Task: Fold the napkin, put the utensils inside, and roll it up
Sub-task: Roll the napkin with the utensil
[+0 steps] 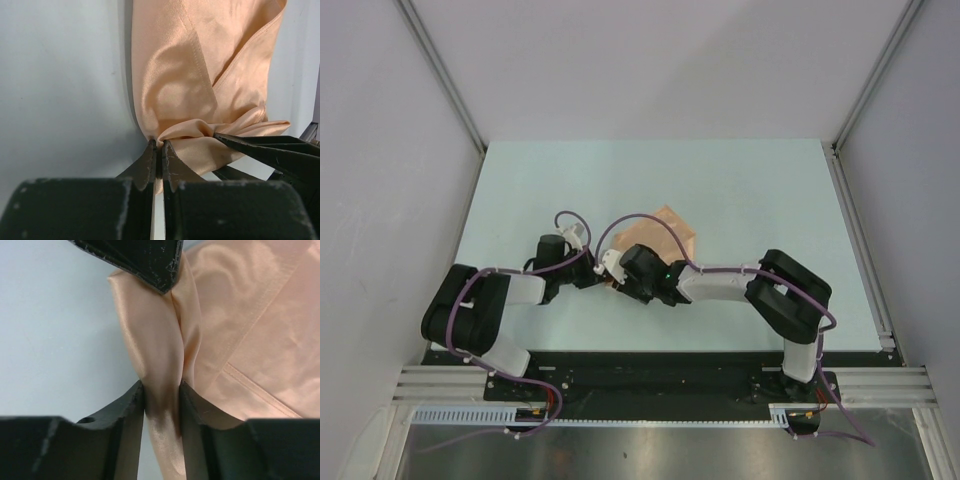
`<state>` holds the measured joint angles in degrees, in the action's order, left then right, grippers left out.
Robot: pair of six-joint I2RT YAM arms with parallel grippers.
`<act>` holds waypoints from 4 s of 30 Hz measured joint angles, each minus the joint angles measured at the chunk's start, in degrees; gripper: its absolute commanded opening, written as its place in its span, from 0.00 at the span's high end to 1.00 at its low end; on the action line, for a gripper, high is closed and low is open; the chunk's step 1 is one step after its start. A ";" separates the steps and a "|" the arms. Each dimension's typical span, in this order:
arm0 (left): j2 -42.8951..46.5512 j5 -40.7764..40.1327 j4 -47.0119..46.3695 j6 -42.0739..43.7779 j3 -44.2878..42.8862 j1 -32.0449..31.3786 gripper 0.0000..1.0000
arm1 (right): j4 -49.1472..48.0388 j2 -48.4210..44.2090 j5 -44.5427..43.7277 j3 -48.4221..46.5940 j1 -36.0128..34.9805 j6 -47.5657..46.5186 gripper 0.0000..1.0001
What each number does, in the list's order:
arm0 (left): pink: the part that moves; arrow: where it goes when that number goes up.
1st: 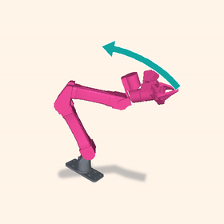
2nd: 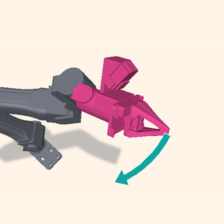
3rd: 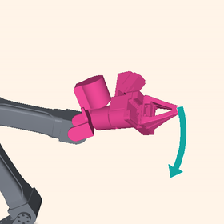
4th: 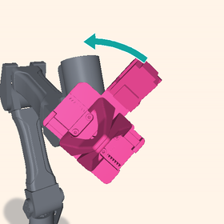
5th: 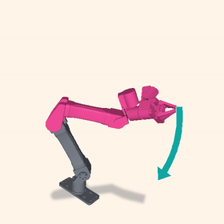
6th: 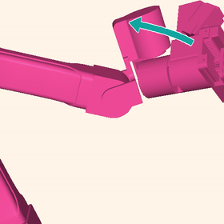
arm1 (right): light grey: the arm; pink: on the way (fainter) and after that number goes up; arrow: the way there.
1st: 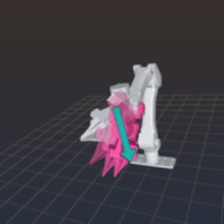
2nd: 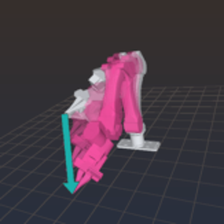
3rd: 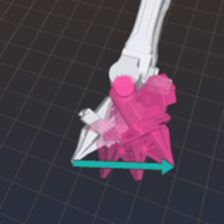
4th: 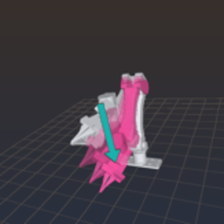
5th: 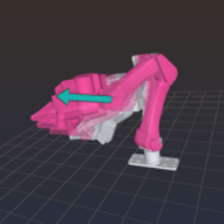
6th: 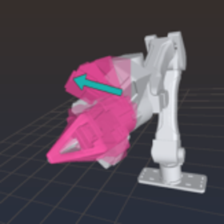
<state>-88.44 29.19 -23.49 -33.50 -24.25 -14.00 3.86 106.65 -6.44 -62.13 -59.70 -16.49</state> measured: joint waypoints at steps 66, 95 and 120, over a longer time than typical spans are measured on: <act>32.28 -8.09 10.80 -12.59 18.43 -5.05 0.66 | 11.45 15.61 65.55 -9.64 16.70 14.60 0.88; 25.29 -8.98 14.21 -9.38 13.20 -5.64 1.00 | 0.94 -11.80 15.26 8.74 -2.97 10.73 0.32; 24.65 -8.87 15.06 -7.98 12.26 -5.49 1.00 | -5.75 -5.49 -1.97 8.59 -9.14 1.81 0.71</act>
<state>-63.79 20.32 -8.43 -41.47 -11.99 -19.49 -1.89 101.16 -8.40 -53.54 -68.84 -14.68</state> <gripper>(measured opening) 0.022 0.420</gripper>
